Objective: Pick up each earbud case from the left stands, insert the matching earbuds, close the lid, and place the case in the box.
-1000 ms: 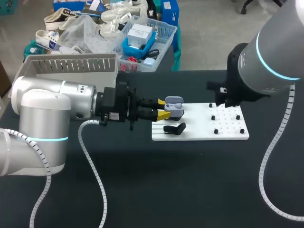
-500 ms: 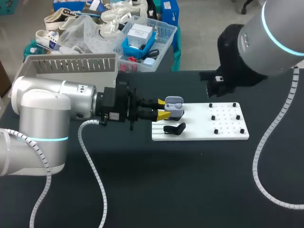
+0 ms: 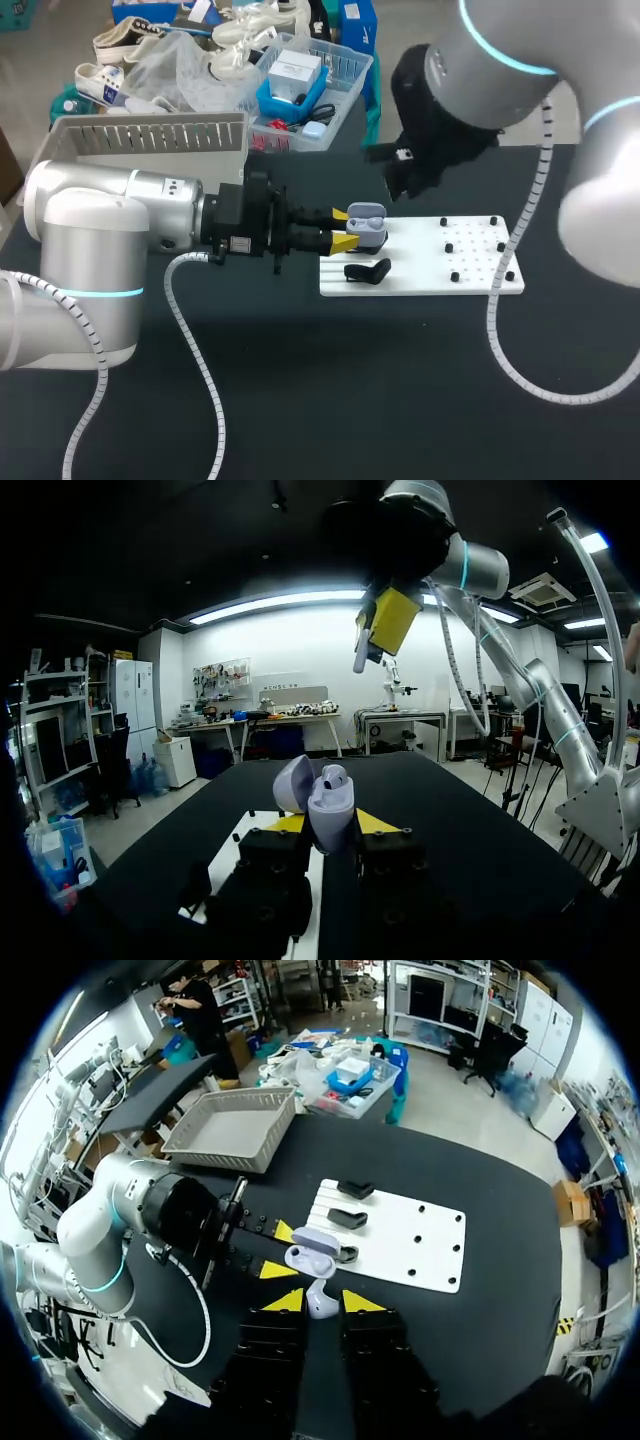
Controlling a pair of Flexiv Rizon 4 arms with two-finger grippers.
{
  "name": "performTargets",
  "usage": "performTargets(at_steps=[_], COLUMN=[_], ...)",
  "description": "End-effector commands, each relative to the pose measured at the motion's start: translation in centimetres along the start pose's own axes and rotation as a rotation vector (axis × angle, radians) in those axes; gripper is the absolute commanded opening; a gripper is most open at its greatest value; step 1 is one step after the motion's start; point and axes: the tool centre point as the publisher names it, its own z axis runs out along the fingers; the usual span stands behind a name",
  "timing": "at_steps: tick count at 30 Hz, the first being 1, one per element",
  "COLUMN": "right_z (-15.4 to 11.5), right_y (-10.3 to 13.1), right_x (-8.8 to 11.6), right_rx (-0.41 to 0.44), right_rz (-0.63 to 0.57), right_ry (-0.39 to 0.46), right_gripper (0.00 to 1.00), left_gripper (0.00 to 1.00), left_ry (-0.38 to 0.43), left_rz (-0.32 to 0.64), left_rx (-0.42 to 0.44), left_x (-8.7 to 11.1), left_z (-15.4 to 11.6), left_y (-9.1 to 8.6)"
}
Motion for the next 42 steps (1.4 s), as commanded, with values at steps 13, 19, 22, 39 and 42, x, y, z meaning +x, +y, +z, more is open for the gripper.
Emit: performTargets(at_steps=[13,19,22,39,42], right_z=[2.5,2.5,2.5,2.9,3.1], right_y=[0.8,0.8,0.8,1.8,1.8], right_x=[-1.5,-1.5,-1.5,-1.7,-1.5], right_rx=[0.078,0.078,0.078,0.139,0.139], right_rz=[0.078,0.078,0.078,0.205,0.207], right_ry=[0.117,0.117,0.117,0.134,0.145], right_gripper=[0.00,0.00,0.00,0.00,0.00], left_gripper=[0.00,0.00,0.00,0.00,0.00], left_ry=[0.001,0.001,0.001,0.001,0.001], left_rz=[0.001,0.001,0.001,0.001,0.001], left_rx=[-0.003,-0.003,-0.003,-0.003,-0.003], left_x=[0.0,0.0,0.0,0.0,0.0], left_z=[0.1,0.1,0.1,0.1,0.1], left_y=[0.0,0.0,0.0,0.0,0.0])
